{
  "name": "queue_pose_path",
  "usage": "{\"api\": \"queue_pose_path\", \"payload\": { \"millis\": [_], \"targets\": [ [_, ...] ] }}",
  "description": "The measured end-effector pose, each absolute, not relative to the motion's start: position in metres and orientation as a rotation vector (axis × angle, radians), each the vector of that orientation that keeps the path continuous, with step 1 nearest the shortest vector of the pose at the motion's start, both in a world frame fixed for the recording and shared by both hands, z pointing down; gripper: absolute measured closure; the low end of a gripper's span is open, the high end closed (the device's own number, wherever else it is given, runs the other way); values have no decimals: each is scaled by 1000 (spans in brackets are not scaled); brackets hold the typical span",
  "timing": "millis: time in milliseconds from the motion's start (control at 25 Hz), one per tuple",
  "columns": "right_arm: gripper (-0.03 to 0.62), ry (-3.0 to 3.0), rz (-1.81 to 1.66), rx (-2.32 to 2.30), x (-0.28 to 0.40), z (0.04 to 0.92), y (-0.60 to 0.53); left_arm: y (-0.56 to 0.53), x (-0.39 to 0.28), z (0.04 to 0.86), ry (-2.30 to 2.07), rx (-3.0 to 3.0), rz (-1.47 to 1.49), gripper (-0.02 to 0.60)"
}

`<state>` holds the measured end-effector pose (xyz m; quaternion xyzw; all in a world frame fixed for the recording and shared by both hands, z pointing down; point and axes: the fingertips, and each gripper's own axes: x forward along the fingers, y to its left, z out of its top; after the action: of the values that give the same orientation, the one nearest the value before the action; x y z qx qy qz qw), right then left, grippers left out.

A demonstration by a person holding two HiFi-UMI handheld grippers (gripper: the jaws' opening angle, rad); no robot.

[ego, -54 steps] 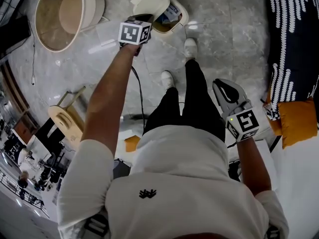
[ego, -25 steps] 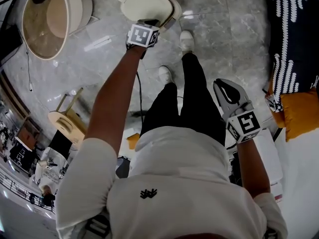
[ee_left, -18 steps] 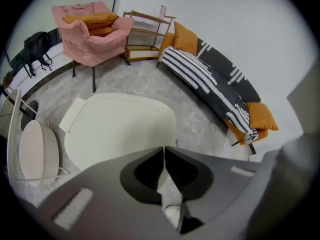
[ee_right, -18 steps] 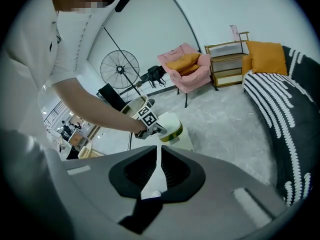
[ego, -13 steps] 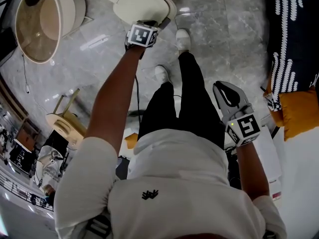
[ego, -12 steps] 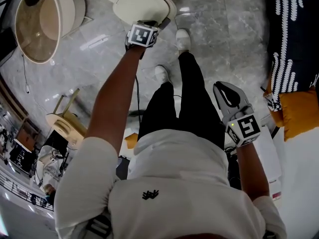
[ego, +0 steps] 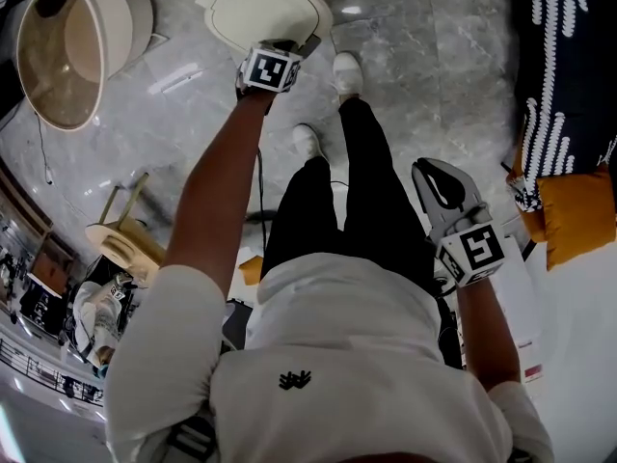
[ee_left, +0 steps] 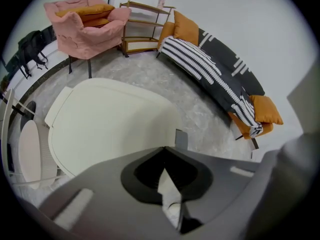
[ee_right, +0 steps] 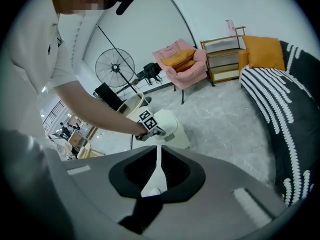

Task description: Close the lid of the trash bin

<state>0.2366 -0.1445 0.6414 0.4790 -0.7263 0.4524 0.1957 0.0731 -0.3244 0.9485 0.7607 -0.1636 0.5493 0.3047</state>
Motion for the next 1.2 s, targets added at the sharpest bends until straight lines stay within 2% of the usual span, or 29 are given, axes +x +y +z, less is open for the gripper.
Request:
{"api": "queue_pose_path", "payload": {
  "millis": [600, 1200],
  "targets": [
    [566, -2061, 1232, 1331, 238, 638, -159, -323, 74, 950, -455, 2010, 1466, 523],
    [566, -2194, 1065, 1345, 201, 576, -160, -291, 67, 833, -484, 2104, 1311, 523]
  ]
}}
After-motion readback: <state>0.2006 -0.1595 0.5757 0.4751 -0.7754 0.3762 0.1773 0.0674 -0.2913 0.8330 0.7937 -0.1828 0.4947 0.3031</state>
